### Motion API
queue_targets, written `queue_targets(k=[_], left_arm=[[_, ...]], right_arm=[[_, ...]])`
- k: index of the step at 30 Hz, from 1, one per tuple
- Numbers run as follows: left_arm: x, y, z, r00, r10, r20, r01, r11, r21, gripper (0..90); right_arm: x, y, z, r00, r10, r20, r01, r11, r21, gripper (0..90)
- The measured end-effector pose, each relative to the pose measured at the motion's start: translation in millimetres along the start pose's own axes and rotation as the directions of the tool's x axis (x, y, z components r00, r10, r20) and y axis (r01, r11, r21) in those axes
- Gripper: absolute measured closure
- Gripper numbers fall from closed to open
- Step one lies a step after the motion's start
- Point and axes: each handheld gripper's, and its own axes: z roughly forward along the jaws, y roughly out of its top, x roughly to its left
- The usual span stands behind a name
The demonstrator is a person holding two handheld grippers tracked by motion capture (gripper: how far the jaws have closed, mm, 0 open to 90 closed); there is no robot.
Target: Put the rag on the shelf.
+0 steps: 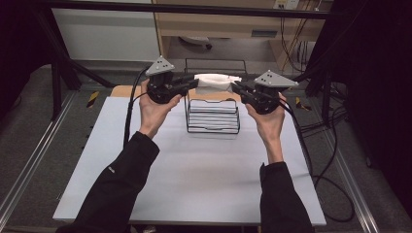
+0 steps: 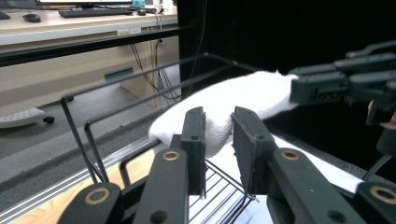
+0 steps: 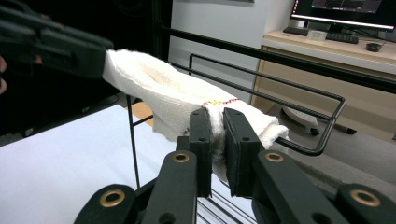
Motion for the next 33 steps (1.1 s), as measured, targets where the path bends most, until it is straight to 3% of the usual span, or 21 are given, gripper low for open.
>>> queue_targets(k=[5, 11, 17, 27, 30, 33], left_arm=[[1.0, 11.3, -4.7, 0.9998, -0.007, -0.019, 0.007, 0.9998, -0.018, 75.1], [0.7, 13.7, 12.4, 0.9998, -0.018, -0.008, 0.019, 0.9988, 0.046, 85.3], [-2.5, 6.4, 22.3, 0.9995, -0.021, 0.025, 0.018, 0.9952, 0.096, 89.6], [-4.8, -6.2, 24.8, 0.9998, -0.003, 0.021, 0.000, 0.9917, 0.129, 89.8], [-4.9, -7.7, 26.1, 0.9998, 0.008, 0.016, -0.010, 0.9903, 0.138, 89.9], [-5.7, -10.7, 27.5, 0.9997, 0.020, 0.011, -0.021, 0.9879, 0.154, 89.8]], right_arm=[[-0.1, -3.6, 0.3, 1.0000, -0.001, -0.001, 0.001, 1.000, 0.002, 82.6], [-0.7, -7.3, 1.1, 1.0000, 0.004, -0.004, -0.004, 1.000, -0.005, 82.5], [0.0, -9.0, 1.1, 1.0000, -0.009, -0.003, 0.009, 1.000, -0.001, 82.0], [1.5, -9.0, -2.3, 0.9997, -0.006, -0.022, 0.006, 1.000, -0.006, 75.6], [2.5, -4.0, -7.8, 0.9992, 0.007, -0.039, -0.008, 1.000, -0.023, 68.3], [3.4, 2.0, -12.0, 0.9988, 0.015, -0.047, -0.018, 0.998, -0.053, 68.7]])
